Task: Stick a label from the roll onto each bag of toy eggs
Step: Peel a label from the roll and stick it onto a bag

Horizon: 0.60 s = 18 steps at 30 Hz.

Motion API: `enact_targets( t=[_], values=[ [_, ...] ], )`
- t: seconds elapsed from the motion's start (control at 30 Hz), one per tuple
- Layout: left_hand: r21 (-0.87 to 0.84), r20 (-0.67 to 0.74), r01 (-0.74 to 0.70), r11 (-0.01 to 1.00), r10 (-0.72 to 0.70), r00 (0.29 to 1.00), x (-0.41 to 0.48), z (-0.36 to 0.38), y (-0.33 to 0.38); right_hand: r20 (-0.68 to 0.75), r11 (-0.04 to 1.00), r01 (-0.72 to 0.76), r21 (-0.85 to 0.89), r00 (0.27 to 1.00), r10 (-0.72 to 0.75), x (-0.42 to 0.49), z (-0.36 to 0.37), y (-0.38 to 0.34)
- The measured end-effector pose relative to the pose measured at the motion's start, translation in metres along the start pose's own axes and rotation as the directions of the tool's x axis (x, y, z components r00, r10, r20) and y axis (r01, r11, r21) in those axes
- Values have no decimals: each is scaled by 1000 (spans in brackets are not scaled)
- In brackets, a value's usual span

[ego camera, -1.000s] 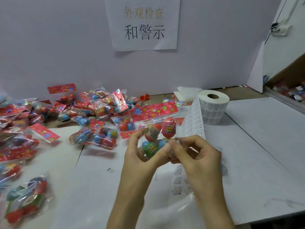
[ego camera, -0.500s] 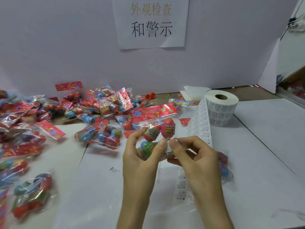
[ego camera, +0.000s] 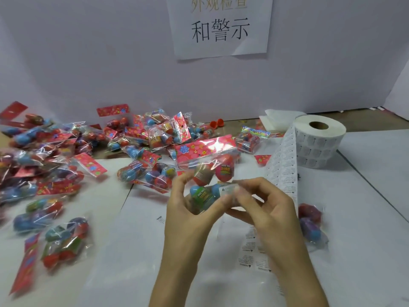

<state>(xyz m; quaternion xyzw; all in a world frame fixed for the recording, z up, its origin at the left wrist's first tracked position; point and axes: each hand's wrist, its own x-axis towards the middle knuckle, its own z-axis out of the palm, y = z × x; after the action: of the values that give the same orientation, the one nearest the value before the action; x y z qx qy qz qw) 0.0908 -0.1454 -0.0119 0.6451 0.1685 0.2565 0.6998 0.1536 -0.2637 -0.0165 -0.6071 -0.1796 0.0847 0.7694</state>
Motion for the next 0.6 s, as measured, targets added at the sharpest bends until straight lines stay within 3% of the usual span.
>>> enact_targets(
  t=[0.17, 0.33, 0.5, 0.6],
  values=[
    [10, 23, 54, 999, -54, 998, -1, 0, -5, -60, 995, -22, -95, 998, 16, 3, -3, 1],
    [-29, 117, 105, 994, -101, 988, 8, -14, -14, 60, 999, -15, -48, 998, 18, 7, -11, 5],
    [39, 195, 130, 991, -135, 972, 15, -19, -15, 141, 962, -97, -256, 981, 136, 19, -26, 0],
    [108, 299, 131, 985, -158, 941, 23, -22, -15, 139, 941, -62, -332, 984, 114, 35, -35, -11]
  ],
)
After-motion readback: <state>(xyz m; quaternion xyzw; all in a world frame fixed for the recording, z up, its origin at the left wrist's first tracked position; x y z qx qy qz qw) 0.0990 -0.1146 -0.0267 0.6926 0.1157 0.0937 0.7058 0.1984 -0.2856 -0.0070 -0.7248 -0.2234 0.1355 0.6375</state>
